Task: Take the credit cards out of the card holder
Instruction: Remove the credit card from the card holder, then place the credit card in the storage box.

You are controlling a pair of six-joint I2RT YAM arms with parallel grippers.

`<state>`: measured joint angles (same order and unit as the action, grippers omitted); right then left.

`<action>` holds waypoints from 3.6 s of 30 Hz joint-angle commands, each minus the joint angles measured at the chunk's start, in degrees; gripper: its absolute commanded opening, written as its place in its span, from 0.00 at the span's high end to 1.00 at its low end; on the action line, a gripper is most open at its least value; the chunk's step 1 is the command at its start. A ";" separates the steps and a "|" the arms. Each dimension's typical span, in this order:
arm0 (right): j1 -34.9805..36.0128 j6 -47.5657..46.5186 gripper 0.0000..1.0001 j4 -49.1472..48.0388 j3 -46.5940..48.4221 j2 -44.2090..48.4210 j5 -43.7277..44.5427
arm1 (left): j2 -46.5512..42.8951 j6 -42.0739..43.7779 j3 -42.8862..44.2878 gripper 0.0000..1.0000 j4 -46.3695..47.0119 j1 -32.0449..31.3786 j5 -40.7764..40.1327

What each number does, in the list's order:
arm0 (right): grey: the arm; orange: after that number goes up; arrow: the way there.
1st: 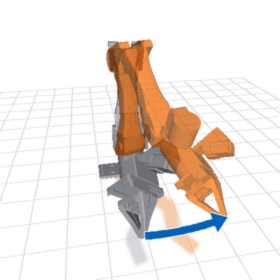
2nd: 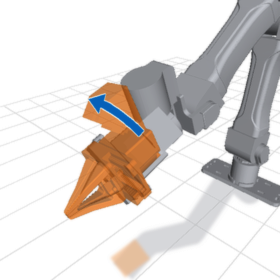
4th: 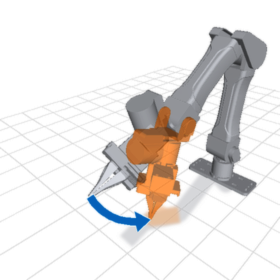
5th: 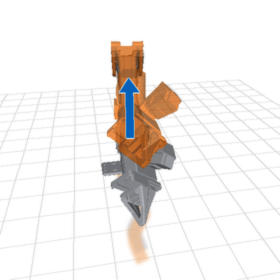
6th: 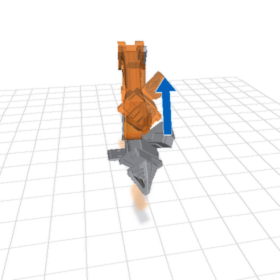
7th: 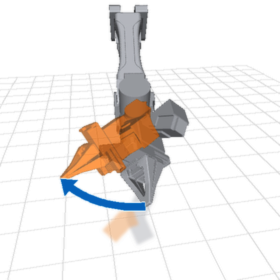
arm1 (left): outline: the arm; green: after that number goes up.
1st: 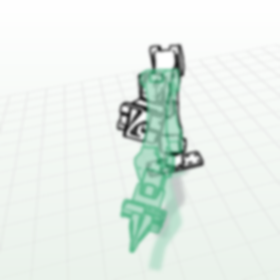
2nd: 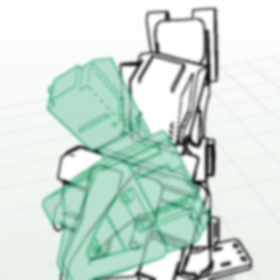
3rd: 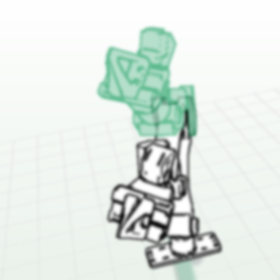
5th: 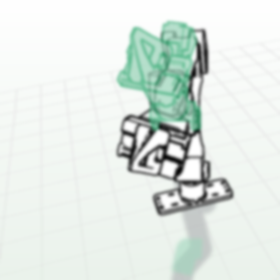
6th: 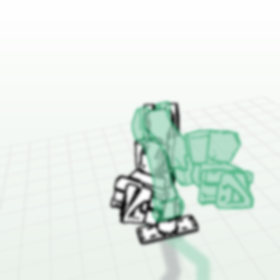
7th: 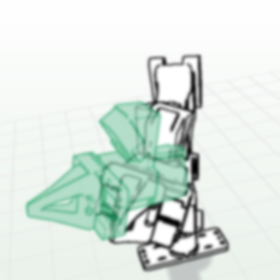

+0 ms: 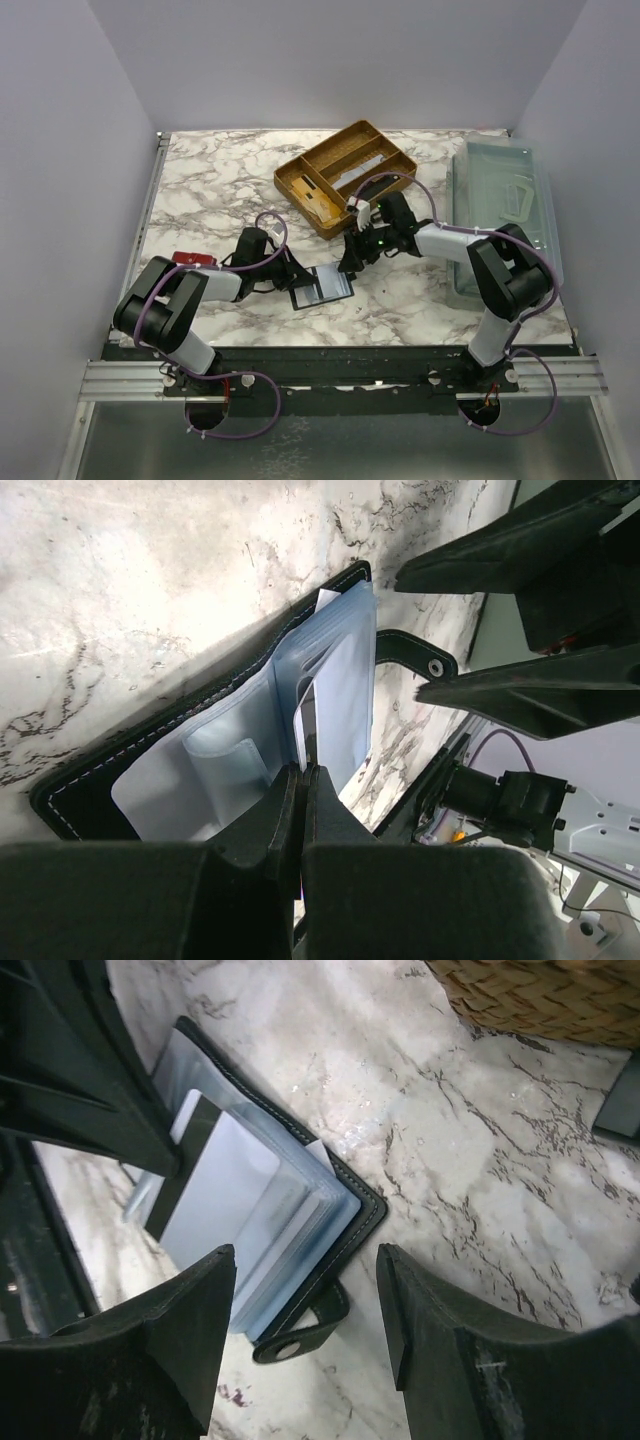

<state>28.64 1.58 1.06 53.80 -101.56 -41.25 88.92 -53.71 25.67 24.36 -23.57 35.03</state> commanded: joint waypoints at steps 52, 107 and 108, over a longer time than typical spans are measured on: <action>5.37 -20.91 1.00 25.90 11.44 -0.68 17.66 | -3.20 2.79 1.50 1.00 -6.18 0.90 -3.27; -16.17 -25.57 0.26 25.00 9.05 19.55 -3.04 | 36.28 69.90 99.88 1.00 -64.16 5.19 -9.13; -16.50 -25.52 0.26 24.96 9.04 19.58 -3.09 | 38.14 71.17 101.97 1.00 -64.17 5.16 -7.94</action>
<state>13.37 -22.94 26.63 63.61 -82.94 -41.98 120.33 7.18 118.45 -35.00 -18.70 23.79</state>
